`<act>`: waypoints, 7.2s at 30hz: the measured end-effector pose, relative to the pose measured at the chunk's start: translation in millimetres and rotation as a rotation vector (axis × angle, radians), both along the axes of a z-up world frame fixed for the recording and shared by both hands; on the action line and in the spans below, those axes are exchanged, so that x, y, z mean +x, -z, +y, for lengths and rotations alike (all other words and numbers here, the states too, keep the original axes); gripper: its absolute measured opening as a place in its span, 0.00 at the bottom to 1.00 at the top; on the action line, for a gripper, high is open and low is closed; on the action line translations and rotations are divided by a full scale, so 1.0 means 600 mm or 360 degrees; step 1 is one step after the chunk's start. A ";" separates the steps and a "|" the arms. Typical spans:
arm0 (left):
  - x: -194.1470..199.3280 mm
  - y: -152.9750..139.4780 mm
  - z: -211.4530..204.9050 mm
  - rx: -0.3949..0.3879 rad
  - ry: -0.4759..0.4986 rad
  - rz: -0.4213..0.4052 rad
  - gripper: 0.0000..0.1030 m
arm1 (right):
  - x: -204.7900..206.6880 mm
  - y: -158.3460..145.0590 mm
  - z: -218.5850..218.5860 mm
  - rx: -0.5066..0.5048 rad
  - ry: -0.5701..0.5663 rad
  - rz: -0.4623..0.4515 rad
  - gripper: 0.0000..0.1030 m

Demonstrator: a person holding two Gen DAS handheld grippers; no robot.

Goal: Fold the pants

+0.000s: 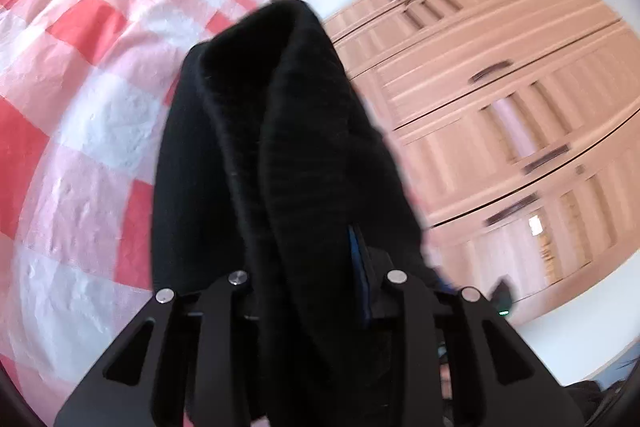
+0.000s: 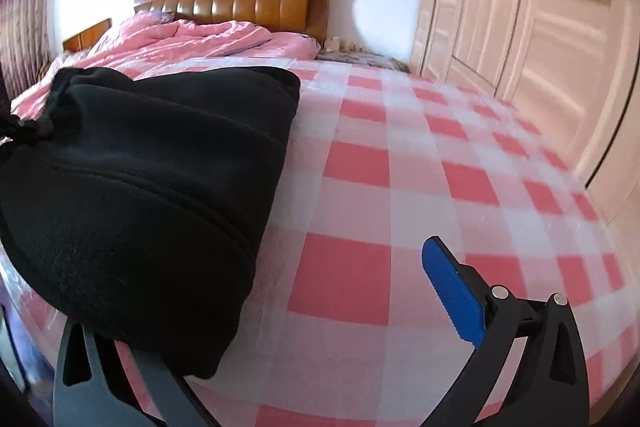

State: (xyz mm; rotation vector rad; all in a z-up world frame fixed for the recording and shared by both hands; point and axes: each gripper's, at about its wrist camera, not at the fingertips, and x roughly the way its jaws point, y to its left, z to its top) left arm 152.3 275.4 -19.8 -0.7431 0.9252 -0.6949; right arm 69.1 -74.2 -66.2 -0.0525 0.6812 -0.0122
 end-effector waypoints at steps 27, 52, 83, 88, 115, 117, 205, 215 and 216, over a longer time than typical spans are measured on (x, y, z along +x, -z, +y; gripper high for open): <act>-0.095 -0.144 -0.284 0.0954 0.0201 -0.0628 0.88 | 0.209 -0.126 -0.103 0.1494 -0.0904 0.0375 0.96; -0.178 -0.001 -0.471 0.1432 0.0372 -0.1019 0.85 | 0.369 -0.056 0.044 0.1092 -0.0950 0.0906 0.95; -0.133 -0.028 -0.211 0.1332 -0.0115 -0.0646 0.87 | 0.344 -0.076 0.357 0.1127 -0.1375 0.1239 0.95; -0.125 -0.022 -0.196 0.1289 -0.0157 -0.0643 0.87 | 0.394 -0.068 0.373 0.1325 -0.1245 0.1196 0.95; -0.014 0.001 -0.244 0.1371 0.0061 -0.0426 0.96 | 0.413 -0.031 -0.020 0.1685 -0.0720 0.0786 0.94; -0.011 0.004 -0.242 0.1363 0.0055 -0.0423 0.97 | 0.390 -0.059 0.004 0.1615 -0.0853 0.0757 0.96; 0.027 0.058 0.007 0.0371 -0.0157 0.0249 0.98 | 0.209 0.017 -0.054 0.1245 -0.0787 0.0788 0.65; 0.030 0.029 -0.027 0.0570 -0.0157 0.0206 0.50 | 0.183 0.000 -0.052 0.1110 -0.0790 0.0567 0.37; 0.031 0.028 -0.026 0.0550 -0.0176 0.0196 0.47 | 0.180 -0.006 -0.051 0.1105 -0.0786 0.0549 0.37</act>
